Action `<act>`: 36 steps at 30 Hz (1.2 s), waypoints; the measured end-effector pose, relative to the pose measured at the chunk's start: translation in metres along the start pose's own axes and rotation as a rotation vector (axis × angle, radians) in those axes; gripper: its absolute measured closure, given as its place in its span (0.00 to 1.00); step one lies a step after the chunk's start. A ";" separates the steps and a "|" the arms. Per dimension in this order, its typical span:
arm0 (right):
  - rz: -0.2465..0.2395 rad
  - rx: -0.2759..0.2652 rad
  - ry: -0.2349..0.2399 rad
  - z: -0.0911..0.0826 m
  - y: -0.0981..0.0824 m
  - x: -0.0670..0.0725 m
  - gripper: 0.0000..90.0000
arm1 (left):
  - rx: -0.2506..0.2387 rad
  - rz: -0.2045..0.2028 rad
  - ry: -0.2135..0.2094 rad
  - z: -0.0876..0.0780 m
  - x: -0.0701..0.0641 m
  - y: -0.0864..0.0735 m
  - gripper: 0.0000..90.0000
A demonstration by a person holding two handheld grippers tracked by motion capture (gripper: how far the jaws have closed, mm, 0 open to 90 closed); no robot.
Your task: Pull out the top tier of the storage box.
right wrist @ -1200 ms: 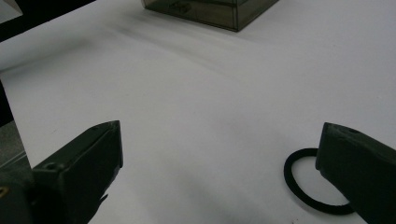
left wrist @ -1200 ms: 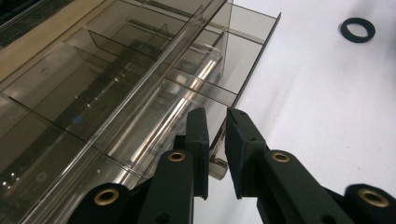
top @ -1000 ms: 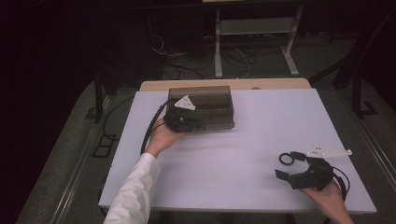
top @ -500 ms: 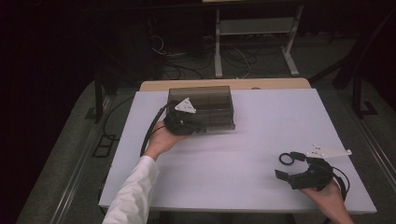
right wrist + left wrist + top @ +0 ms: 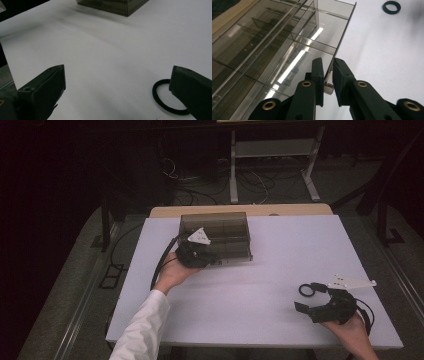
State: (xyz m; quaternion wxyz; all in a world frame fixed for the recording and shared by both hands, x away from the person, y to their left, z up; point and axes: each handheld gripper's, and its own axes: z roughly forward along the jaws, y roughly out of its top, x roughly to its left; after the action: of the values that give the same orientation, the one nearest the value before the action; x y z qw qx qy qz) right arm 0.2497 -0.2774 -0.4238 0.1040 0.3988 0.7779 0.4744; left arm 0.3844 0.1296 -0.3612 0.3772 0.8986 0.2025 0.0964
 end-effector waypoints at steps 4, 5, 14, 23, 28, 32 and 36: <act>0.000 0.000 -0.001 0.000 0.000 0.000 0.00 | 0.000 0.000 -0.006 -0.001 -0.001 -0.001 0.87; 0.000 0.000 0.000 0.000 0.000 0.000 0.00 | -0.001 0.000 -0.007 -0.001 -0.001 -0.001 0.87; 0.001 0.002 0.000 0.001 0.000 0.001 0.00 | 0.002 -0.003 -0.006 -0.003 -0.004 -0.004 0.87; -0.001 0.003 0.002 0.001 0.000 0.001 0.00 | -0.005 -0.010 -0.010 -0.005 -0.006 -0.007 0.86; -0.004 0.003 0.004 0.002 0.000 0.001 0.00 | 0.005 -0.011 -0.011 -0.007 -0.008 -0.008 0.85; -0.004 0.003 0.005 0.002 0.001 0.001 0.00 | 0.008 -0.023 -0.016 -0.008 -0.009 -0.009 0.82; -0.003 0.004 0.006 0.002 0.001 0.001 0.00 | 0.009 -0.022 -0.002 -0.011 -0.011 -0.008 0.78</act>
State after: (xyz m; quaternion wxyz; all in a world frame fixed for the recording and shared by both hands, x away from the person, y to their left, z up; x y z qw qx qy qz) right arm 0.2504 -0.2748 -0.4238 0.1015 0.3962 0.7799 0.4737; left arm 0.3691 0.1368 -0.3595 0.3744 0.8981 0.2124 0.0904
